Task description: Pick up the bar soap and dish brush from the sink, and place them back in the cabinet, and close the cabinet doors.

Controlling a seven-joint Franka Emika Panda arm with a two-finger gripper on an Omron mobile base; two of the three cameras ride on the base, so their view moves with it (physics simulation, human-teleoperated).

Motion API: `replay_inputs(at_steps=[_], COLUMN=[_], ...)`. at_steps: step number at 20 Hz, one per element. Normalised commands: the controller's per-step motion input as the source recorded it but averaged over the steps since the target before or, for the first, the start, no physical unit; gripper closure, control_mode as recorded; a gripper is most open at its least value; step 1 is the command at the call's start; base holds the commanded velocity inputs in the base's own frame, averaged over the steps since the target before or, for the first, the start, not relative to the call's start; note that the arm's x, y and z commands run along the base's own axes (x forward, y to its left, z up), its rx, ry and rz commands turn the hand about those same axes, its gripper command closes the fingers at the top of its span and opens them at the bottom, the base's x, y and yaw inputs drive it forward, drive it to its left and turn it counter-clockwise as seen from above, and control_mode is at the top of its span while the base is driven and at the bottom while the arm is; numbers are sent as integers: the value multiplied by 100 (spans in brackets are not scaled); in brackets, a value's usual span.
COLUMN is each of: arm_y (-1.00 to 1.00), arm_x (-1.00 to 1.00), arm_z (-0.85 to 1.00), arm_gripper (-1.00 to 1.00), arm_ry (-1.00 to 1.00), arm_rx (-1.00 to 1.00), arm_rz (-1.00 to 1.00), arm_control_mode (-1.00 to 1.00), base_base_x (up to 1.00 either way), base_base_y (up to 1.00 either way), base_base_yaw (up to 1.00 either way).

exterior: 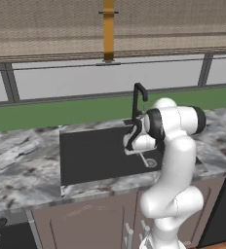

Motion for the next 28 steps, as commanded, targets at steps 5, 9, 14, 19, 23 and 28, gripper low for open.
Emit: replay_inputs(at_steps=[5, 9, 14, 19, 23, 28], arm_y=[0, 0, 0, 0, 0, 0], arm_x=[-53, -45, -37, -43, -59, -48], arm_z=[45, 60, 60, 62, 60, 56], arm_gripper=[100, 100, 100, 100, 100, 100], arm_ry=[0, 0, 1, 3, 5, 8], arm_rx=[0, 0, 0, 0, 0, 0], arm_rz=[0, 0, 0, 0, -1, -5], arm_control_mode=[-100, -100, -100, -100, -100, -100], base_base_x=[0, 0, 0, 0, 0, 0], base_base_y=[0, 0, 0, 0, 0, 0], base_base_yaw=[0, 0, 0, 0, 0, 0])
